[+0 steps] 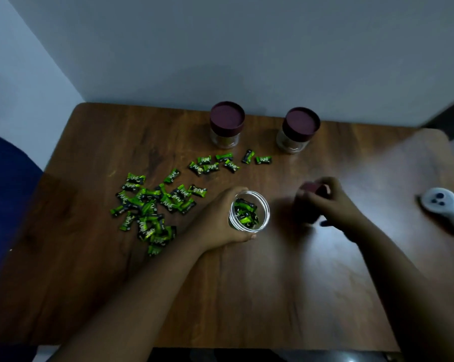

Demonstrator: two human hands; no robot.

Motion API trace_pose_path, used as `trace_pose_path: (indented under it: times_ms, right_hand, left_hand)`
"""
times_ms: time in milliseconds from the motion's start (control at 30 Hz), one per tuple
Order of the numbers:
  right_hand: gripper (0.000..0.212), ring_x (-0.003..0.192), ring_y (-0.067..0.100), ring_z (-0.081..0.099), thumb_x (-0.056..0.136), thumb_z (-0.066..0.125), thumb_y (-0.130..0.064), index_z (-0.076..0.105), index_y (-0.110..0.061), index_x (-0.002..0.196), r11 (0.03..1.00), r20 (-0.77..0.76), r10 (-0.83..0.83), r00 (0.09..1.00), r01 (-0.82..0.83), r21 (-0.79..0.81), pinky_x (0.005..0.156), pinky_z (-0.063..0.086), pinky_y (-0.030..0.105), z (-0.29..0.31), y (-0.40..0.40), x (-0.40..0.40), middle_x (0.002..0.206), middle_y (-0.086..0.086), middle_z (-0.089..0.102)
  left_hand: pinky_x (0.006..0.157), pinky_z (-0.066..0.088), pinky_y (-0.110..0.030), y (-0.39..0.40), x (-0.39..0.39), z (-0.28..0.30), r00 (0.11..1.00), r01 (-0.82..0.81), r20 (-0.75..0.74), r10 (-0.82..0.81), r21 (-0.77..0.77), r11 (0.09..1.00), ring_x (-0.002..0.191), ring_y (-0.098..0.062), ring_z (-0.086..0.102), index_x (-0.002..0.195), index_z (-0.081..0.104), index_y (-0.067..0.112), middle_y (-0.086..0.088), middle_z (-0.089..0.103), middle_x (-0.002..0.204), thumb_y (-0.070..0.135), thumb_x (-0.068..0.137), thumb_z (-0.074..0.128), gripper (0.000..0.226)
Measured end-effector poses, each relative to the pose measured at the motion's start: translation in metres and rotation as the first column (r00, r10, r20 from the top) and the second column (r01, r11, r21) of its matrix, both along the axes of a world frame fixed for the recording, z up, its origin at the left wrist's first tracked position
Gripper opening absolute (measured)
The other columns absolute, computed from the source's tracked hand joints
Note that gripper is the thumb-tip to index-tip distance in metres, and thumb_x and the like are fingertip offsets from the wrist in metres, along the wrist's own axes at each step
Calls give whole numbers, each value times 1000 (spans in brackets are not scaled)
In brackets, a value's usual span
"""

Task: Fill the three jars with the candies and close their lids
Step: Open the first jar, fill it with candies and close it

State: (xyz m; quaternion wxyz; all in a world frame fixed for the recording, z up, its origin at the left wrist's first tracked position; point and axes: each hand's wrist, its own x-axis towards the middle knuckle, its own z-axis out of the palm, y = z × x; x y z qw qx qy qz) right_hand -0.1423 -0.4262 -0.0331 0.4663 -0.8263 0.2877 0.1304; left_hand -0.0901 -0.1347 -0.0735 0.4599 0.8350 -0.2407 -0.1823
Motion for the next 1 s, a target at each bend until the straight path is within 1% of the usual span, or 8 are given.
trace_pose_path:
  times_ms: [133, 233, 400, 567, 700, 767, 833, 1000]
  right_hand:
    - [55, 104, 24, 71, 74, 66, -67, 53, -55, 125, 907, 297, -159, 942, 20, 421, 82, 60, 43, 19, 49, 3, 127, 2, 62]
    - [60, 107, 29, 67, 74, 77, -54, 52, -34, 125, 930, 449, -121, 885, -57, 364, 84, 61, 40, 14, 70, 2, 125, 7, 60]
    - [61, 105, 17, 71, 72, 77, -64, 48, -27, 111, 879, 369, -239, 898, 38, 475, 80, 63, 44, 5, 57, 6, 120, 9, 64]
    - [61, 82, 12, 64, 66, 74, -75, 48, -28, 94, 974, 371, -209, 905, 156, 167, 68, 57, 41, -16, 55, 14, 90, -7, 58]
    - [69, 106, 15, 67, 66, 80, -63, 50, -38, 123, 964, 334, -161, 929, 75, 256, 85, 61, 37, -32, 60, 12, 125, -2, 63]
    - [78, 116, 11, 64, 72, 83, -49, 44, -42, 139, 923, 413, -51, 909, -115, 368, 90, 59, 33, -32, 71, 16, 135, -8, 58]
    - [90, 125, 12, 58, 72, 85, -42, 36, -48, 147, 902, 455, 213, 864, -353, 248, 94, 57, 31, -28, 82, 22, 141, -7, 51]
    - [111, 129, 27, 48, 58, 85, -47, 23, -56, 150, 767, 183, 621, 762, -639, 55, 95, 58, 43, -3, 90, 45, 143, 2, 35]
  left_hand:
    - [102, 45, -19, -24, 0, 4, 998, -8, -57, 8, 3, 1000, 125, 2, 53, 144, 41, 36, 17, 54, 139, 38, 59, 95, 101]
    - [102, 50, -28, -33, 2, 10, 997, -28, -69, 27, -12, 1000, 123, -3, 57, 144, 42, 34, 14, 59, 135, 29, 62, 93, 97]
    - [103, 47, -24, -32, 6, 16, 997, -44, -58, 45, 9, 999, 125, -2, 54, 145, 40, 33, 14, 58, 138, 37, 62, 95, 100]
    - [107, 44, -24, -24, 7, 13, 996, -82, -48, 81, -3, 997, 126, 6, 50, 143, 39, 37, 22, 54, 137, 43, 60, 93, 99]
    - [106, 47, -28, -5, 5, 3, 990, -121, -69, 123, 28, 992, 124, 9, 50, 140, 38, 43, 23, 54, 134, 50, 57, 92, 99]
    - [105, 49, -33, 5, 7, 1, 986, -130, -107, 132, 22, 991, 125, 3, 53, 141, 37, 43, 21, 55, 137, 53, 55, 91, 102]
    - [102, 52, -35, 10, 11, 3, 983, -125, -138, 125, 5, 992, 122, 2, 56, 142, 37, 41, 20, 57, 135, 54, 54, 92, 104]
    - [93, 55, -34, 18, 24, 17, 998, -6, -54, 14, 144, 989, 114, -2, 58, 143, 29, 47, 21, 56, 130, 61, 50, 85, 109]
